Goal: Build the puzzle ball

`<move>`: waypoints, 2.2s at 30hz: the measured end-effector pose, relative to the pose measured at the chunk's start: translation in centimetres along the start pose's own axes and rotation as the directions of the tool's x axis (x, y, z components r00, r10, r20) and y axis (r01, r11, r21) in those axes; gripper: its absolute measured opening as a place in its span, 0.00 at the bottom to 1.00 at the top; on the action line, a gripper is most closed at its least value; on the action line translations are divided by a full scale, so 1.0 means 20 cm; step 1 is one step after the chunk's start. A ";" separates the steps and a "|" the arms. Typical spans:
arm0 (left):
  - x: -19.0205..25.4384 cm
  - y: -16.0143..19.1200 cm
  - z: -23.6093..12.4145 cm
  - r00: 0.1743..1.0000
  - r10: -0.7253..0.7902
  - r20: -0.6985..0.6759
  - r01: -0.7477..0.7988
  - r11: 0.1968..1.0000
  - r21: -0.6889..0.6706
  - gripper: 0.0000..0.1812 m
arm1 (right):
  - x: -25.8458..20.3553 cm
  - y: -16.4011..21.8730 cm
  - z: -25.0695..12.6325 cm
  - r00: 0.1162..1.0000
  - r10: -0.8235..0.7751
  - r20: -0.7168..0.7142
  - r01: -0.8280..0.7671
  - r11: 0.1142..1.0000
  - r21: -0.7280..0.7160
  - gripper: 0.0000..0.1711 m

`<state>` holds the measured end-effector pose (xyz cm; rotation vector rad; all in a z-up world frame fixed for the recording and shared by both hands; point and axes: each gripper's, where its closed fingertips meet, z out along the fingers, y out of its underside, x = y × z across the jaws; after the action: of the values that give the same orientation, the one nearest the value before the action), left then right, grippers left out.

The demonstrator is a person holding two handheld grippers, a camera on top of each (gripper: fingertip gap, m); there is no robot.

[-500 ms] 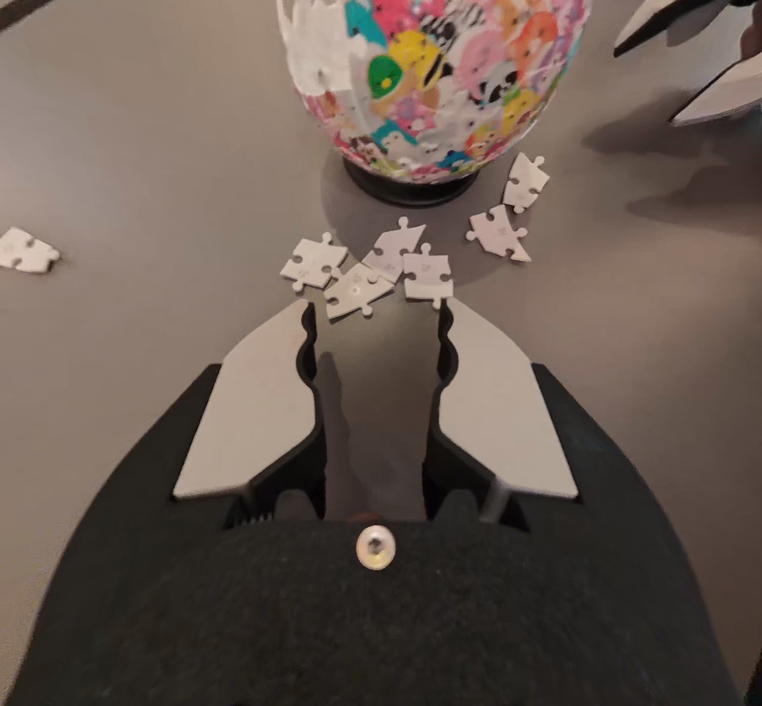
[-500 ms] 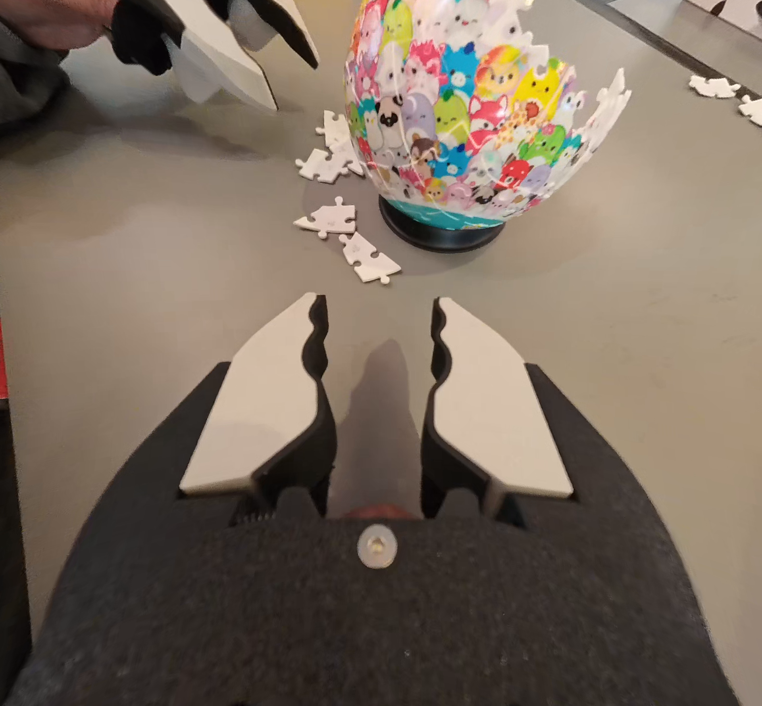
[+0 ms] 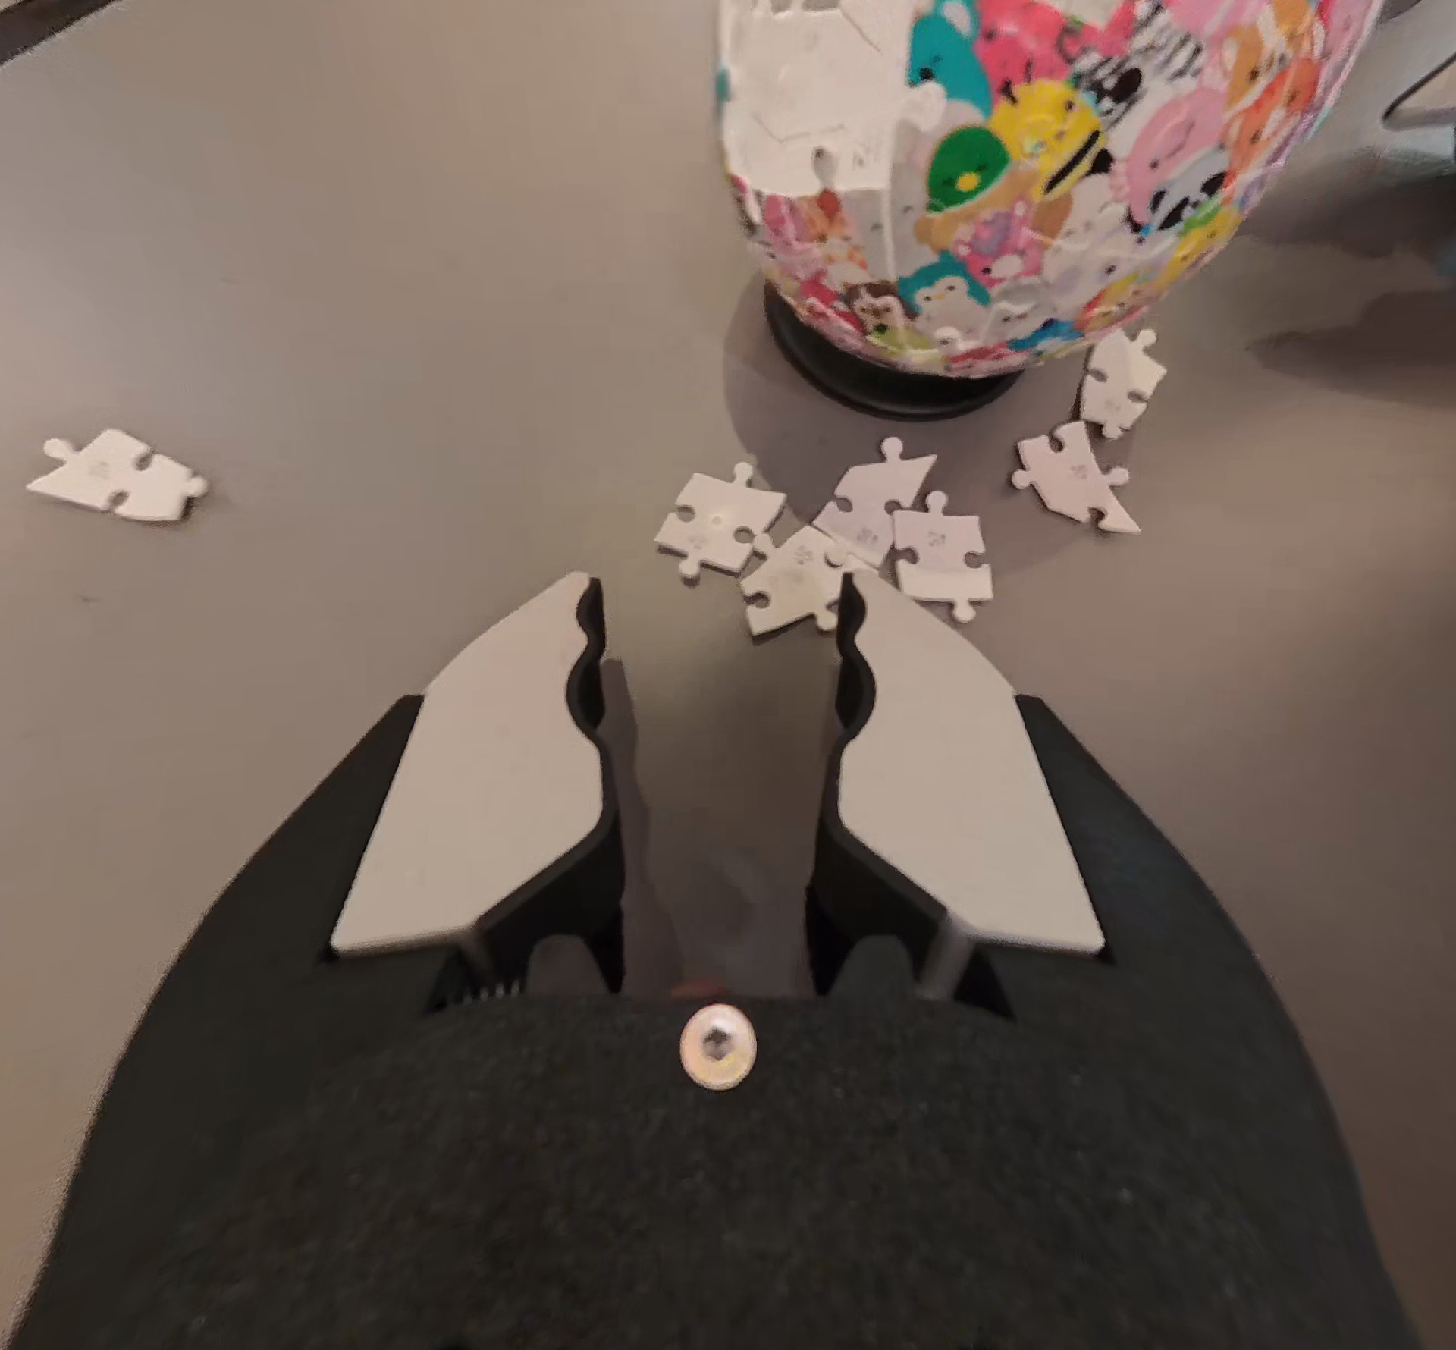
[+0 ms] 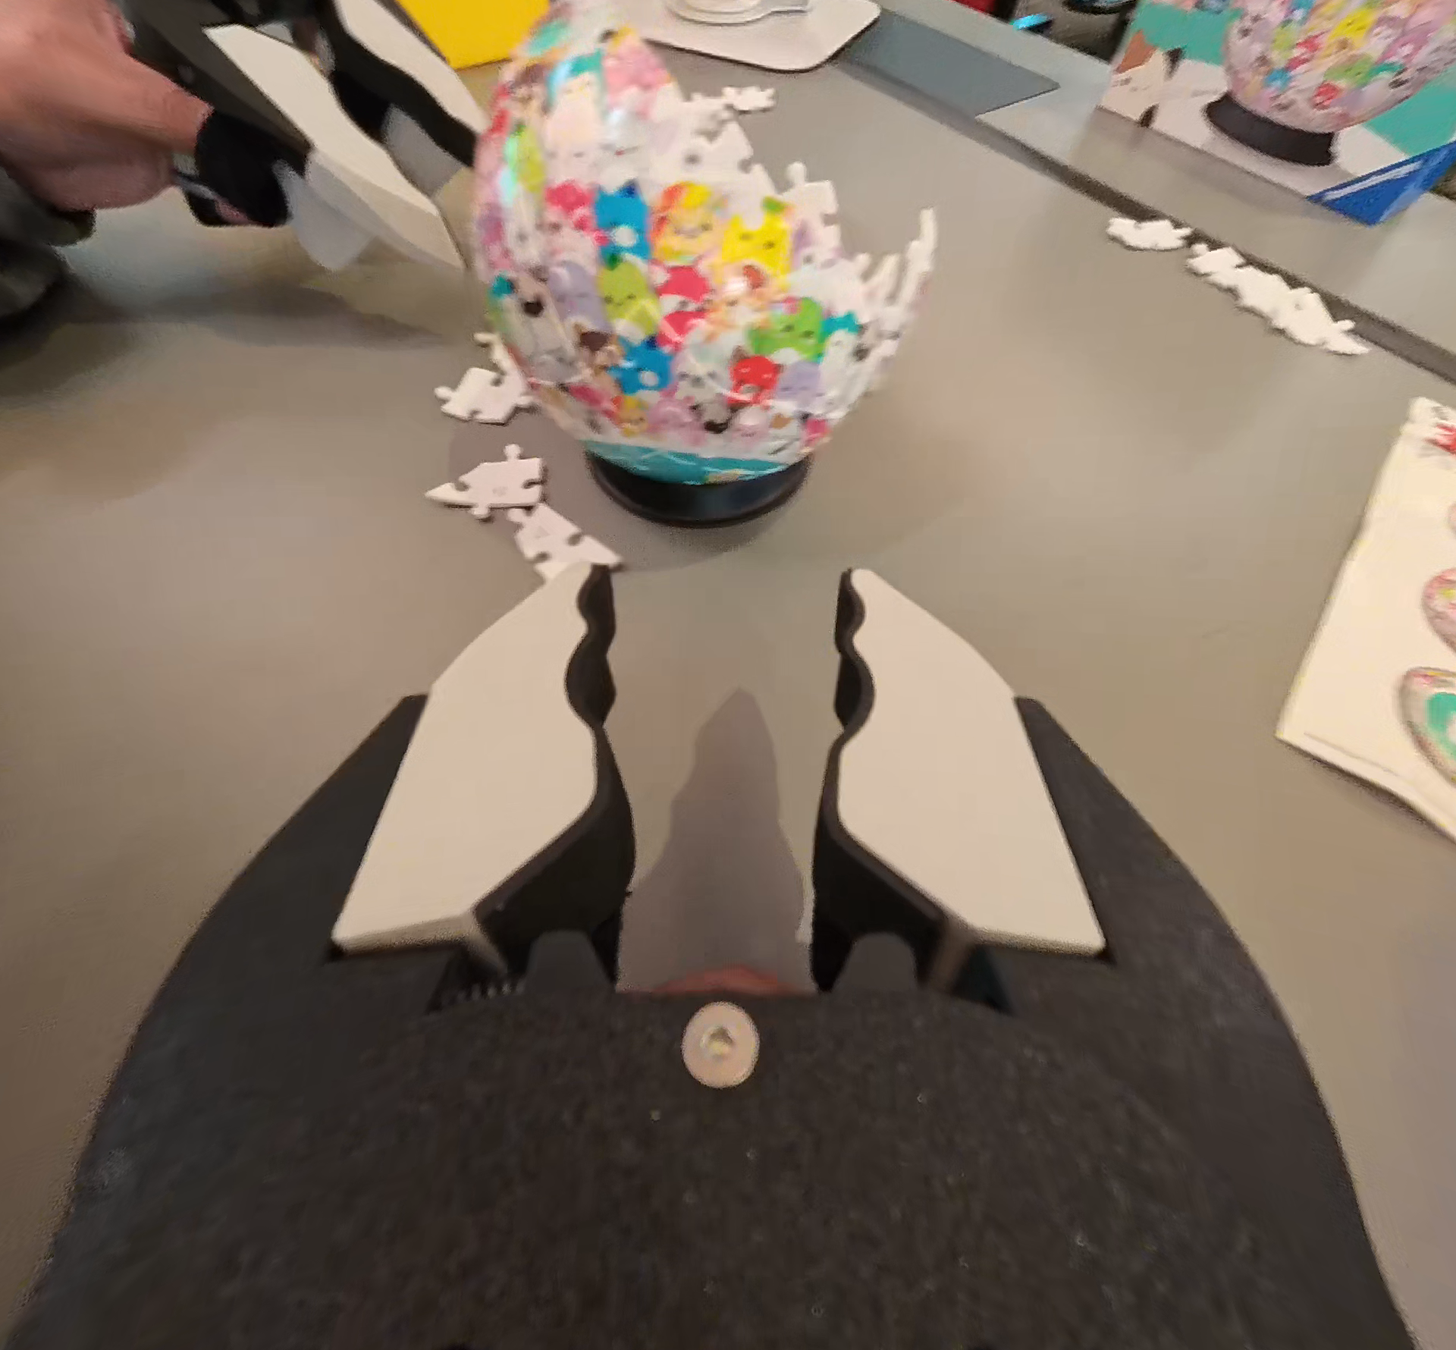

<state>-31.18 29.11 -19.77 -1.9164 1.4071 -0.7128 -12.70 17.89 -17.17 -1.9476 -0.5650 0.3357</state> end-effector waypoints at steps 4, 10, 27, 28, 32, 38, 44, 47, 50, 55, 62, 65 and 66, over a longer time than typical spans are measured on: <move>-0.12 -0.04 -0.02 0.999 -0.015 0.042 0.011 0.994 0.108 0.31 | 0.18 0.04 0.02 0.995 -0.095 -0.014 0.094 0.994 -0.064 0.32; -0.32 -0.27 0.02 0.999 -0.011 0.034 0.001 0.955 0.298 0.33 | 0.48 -0.03 0.14 0.985 -0.171 0.017 0.172 0.984 -0.049 0.33; -0.54 -0.56 0.24 0.969 -0.136 -0.204 0.208 0.898 0.388 0.28 | 0.88 -0.27 0.31 0.971 -0.090 -0.221 0.120 0.984 0.129 0.30; -0.53 -0.55 0.25 0.972 -0.120 -0.202 0.190 0.906 0.378 0.28 | 0.90 -0.25 0.37 0.978 -0.126 -0.167 0.132 0.991 0.023 0.28; -0.48 -0.54 0.28 0.981 -0.061 -0.184 0.124 0.928 0.351 0.27 | 1.16 -0.12 0.58 0.973 -0.229 -0.037 0.192 0.884 -0.426 0.34; -0.44 -0.54 0.28 0.981 -0.028 -0.194 0.095 0.934 0.344 0.27 | 1.41 -0.16 0.91 0.984 -0.141 0.111 0.178 0.852 -0.493 0.29; -0.42 -0.54 0.27 0.975 -0.030 -0.219 0.107 0.931 0.348 0.27 | 1.39 -0.12 0.98 0.973 -0.129 0.192 0.211 0.835 -0.509 0.15; -0.41 -0.53 0.28 0.976 -0.022 -0.216 0.095 0.937 0.335 0.27 | 1.36 -0.11 0.96 0.972 -0.155 0.177 0.224 0.838 -0.497 0.13; -0.41 -0.52 0.30 0.977 -0.015 -0.211 0.084 0.944 0.319 0.27 | 1.34 -0.09 0.92 0.980 -0.132 0.152 0.192 0.837 -0.512 0.13; -0.41 -0.52 0.30 0.978 -0.019 -0.205 0.084 0.946 0.312 0.27 | 1.28 -0.05 0.76 0.987 -0.127 0.094 0.158 0.828 -0.538 0.13; -0.46 -0.55 0.25 0.986 -0.053 -0.160 0.111 0.918 0.381 0.26 | 1.01 -0.25 0.26 0.993 -0.108 -0.043 0.081 0.909 -0.408 0.13; -0.43 -0.63 0.11 0.973 -0.114 -0.199 0.199 0.853 0.482 0.28 | 0.81 -0.33 0.03 0.992 -0.083 -0.098 0.050 0.952 -0.301 0.13; -0.39 -0.66 0.06 0.968 -0.123 -0.218 0.218 0.843 0.492 0.28 | 0.72 -0.35 -0.03 0.991 -0.072 -0.111 0.042 0.967 -0.251 0.13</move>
<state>-24.46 39.62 -10.86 -1.5847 1.0079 -1.2380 -1.76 27.53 -10.36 -2.1707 -0.6070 0.1145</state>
